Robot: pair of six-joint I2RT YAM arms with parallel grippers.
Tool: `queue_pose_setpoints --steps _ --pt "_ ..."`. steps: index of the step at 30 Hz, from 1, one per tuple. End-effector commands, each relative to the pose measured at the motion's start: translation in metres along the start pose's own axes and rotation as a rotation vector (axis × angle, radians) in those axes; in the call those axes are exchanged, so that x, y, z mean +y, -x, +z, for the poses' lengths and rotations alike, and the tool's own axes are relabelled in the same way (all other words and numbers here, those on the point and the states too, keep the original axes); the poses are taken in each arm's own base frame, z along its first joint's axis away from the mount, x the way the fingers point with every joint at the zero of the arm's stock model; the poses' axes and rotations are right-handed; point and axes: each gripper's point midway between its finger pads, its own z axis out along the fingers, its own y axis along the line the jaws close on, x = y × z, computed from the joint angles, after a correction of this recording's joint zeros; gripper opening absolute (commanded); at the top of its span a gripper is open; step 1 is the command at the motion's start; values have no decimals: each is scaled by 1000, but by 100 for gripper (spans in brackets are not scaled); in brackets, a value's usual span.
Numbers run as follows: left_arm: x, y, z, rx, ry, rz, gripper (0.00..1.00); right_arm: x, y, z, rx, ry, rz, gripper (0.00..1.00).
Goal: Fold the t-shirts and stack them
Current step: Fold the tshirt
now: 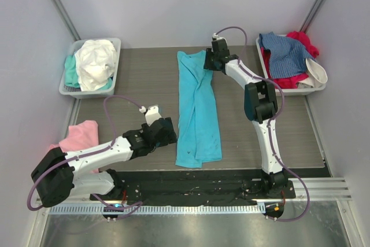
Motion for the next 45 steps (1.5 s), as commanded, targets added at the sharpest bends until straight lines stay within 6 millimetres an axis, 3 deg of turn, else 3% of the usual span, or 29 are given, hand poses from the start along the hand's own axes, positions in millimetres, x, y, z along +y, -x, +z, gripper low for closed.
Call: queue_pose_setpoints --steps 1,14,30,33,34,36,45 --pt "4 6 1 -37 19 -26 73 10 21 0 -56 35 -6 43" --pt "6 6 0 -41 21 -33 73 11 20 -2 -56 47 -8 10" --pt "5 5 1 -38 15 -39 72 28 39 -33 -93 121 -6 8" --pt "6 4 0 -37 14 -40 72 26 40 -35 -99 114 -5 16" --pt "5 5 0 -38 12 -43 72 25 41 -35 -101 107 -4 34" --pt "5 4 0 -37 12 -38 72 26 43 -38 -108 107 -5 47" --pt "4 6 1 -38 15 -37 72 34 53 -42 -128 141 4 51"
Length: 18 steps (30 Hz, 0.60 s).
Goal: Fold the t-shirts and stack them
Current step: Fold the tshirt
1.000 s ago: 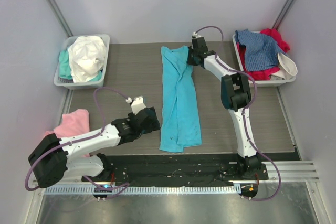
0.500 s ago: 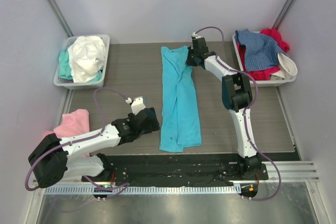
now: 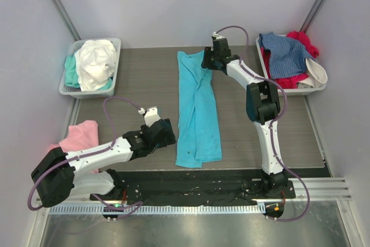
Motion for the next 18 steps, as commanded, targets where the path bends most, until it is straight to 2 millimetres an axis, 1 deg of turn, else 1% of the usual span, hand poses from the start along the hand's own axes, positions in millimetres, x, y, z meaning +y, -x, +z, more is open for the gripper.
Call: queue_pose_setpoints --steps 1,2,10,18 --pt "-4 10 -1 -42 -6 -23 72 21 47 -27 -111 63 1 51" --pt "-3 11 -1 -42 -4 -24 72 25 49 -27 -113 75 2 51" --pt "0 11 -1 -49 6 -25 72 31 39 -17 -86 119 17 51" --pt "2 8 0 -42 11 -25 72 26 27 -7 -64 111 25 51"
